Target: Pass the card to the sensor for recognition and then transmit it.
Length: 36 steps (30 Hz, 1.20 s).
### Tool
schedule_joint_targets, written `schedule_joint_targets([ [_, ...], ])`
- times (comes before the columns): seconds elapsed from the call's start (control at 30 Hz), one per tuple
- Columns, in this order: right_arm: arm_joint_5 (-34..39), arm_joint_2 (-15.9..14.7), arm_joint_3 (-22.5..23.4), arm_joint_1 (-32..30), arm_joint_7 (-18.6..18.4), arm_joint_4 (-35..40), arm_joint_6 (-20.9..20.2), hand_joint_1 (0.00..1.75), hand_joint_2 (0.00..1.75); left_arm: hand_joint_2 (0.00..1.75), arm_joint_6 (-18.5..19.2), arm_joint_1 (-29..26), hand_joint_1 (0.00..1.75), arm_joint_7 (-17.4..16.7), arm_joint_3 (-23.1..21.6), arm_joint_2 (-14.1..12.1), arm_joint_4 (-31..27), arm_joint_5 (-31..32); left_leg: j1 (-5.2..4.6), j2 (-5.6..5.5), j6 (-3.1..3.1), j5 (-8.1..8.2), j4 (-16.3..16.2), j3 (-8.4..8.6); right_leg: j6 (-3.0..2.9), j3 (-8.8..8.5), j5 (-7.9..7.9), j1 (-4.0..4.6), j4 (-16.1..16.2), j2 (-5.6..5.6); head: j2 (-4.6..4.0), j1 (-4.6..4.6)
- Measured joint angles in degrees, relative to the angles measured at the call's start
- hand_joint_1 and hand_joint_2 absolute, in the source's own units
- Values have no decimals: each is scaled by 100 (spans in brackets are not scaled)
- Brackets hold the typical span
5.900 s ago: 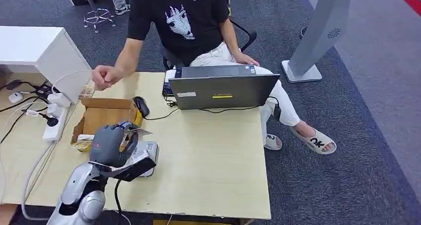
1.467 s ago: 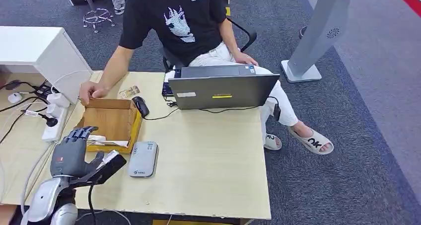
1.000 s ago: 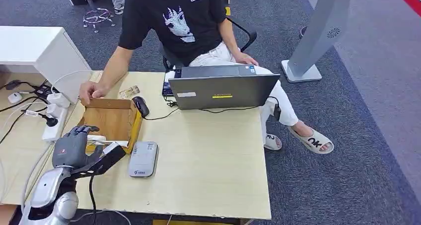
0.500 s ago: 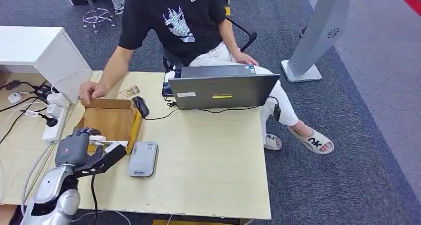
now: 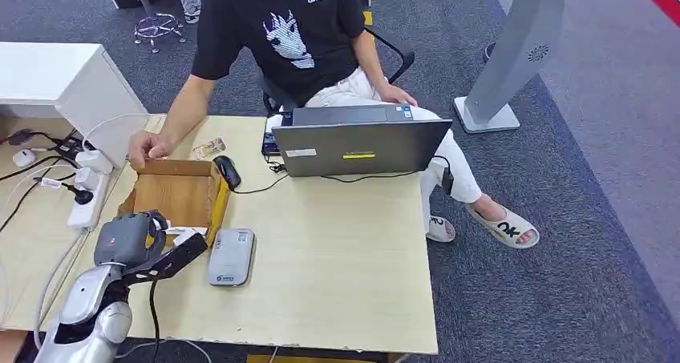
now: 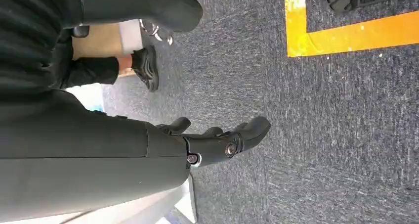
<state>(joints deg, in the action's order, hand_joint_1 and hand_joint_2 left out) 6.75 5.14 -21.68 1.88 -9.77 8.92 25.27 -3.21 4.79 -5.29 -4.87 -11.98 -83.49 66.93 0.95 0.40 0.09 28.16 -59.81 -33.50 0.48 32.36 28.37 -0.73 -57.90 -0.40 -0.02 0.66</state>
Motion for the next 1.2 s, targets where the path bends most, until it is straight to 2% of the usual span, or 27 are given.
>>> schedule_joint_targets([
  [0.23, 0, -4, -11, 1, 0, 0, -7, 0, 175, 175, -52, 32, 175, 124, -33, -2, 103, -98, 0, 0, 0, 0, 0, 0, 0, 0, 0, 0, 0, 0, 0, 0],
  [0.33, 0, -4, -13, 1, 0, 0, -7, 0, 175, 175, -201, 31, 175, 135, -33, 0, 100, -111, 0, 0, 0, 0, 0, 0, 0, -1, 0, 0, 0, 0, 0, 0],
  [0.53, 18, -4, -20, 1, 0, 0, 4, 0, 175, 175, -726, 28, 175, 245, -33, 2, -197, -118, 0, -1, 0, 0, 0, -1, 0, -1, 0, 0, -1, -1, 0, 0],
  [0.67, 15, -4, -22, 1, 2, 0, 9, 0, 175, 175, -944, 33, 175, 268, -31, 4, -439, -164, 0, -1, 0, 0, 0, 0, 0, -1, 0, 0, -1, -1, 0, 0],
  [0.8, -7, -7, -55, 2, 9, 0, 9, 0, 175, 175, -1312, 78, 175, 459, -6, 7, -776, -214, 1, -1, 0, -1, 0, 0, 0, -2, 0, 0, -1, -1, 0, 0],
  [1.1, -15, -7, -103, 2, 15, 0, 2, 0, 175, 175, -1335, 145, 175, 520, 31, 9, -1021, -278, 1, -1, 0, -1, 0, 0, 0, -2, 0, 0, -1, -1, 0, 0],
  [1.13, -13, -7, -109, 2, 15, 0, 2, 0, 175, 175, -1320, 144, 40, 544, 31, 11, -1021, -313, 0, -1, 0, -1, 0, 0, 0, -2, 0, 0, -1, -1, 0, 0],
  [1.17, 0, -7, -114, 2, 15, 0, 2, 0, 175, 175, -1289, 143, 40, 546, 31, 11, -1021, -330, 0, -1, 0, -1, 0, 0, 0, -2, 0, 0, -1, -1, 0, 0],
  [1.2, 11, -7, -116, 2, 15, 0, 4, 0, 175, 175, -1220, 143, 0, 536, 31, 9, -1021, -332, 0, -1, 0, -1, 0, 0, 0, -2, 0, 0, -1, -1, 0, 0],
])
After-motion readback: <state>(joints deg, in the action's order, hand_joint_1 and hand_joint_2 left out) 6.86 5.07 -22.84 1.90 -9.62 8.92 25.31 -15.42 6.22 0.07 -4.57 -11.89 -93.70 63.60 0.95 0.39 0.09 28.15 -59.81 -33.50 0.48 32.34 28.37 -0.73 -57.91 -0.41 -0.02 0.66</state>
